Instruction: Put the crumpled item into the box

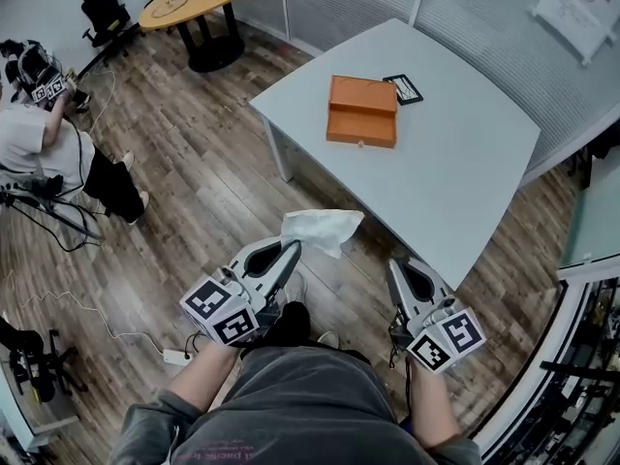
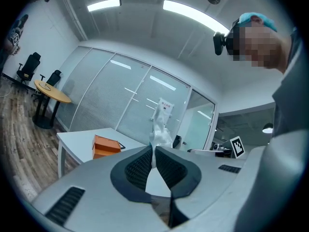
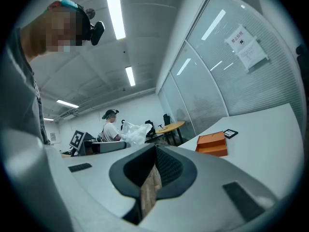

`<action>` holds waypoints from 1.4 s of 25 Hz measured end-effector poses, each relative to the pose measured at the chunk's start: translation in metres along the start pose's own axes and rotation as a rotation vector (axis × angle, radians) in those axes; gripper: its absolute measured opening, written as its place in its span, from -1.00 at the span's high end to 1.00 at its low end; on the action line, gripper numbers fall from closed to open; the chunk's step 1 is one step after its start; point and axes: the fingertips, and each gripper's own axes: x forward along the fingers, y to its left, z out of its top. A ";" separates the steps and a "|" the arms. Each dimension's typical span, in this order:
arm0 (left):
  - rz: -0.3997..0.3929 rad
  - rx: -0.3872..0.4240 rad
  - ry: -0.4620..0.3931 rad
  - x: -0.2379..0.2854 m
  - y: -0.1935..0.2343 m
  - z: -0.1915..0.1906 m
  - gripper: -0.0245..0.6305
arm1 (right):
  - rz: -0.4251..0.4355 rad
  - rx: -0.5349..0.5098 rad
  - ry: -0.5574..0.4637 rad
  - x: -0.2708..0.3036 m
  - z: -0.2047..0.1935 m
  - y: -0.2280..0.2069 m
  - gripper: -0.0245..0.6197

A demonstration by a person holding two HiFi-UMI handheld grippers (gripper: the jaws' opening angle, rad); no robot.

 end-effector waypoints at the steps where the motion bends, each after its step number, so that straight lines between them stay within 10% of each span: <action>1: -0.001 -0.003 0.002 0.003 0.007 0.003 0.81 | -0.001 0.002 0.002 0.008 0.001 -0.002 0.91; 35: -0.097 -0.049 0.046 0.099 0.199 0.087 0.82 | -0.095 0.012 0.037 0.221 0.044 -0.062 0.91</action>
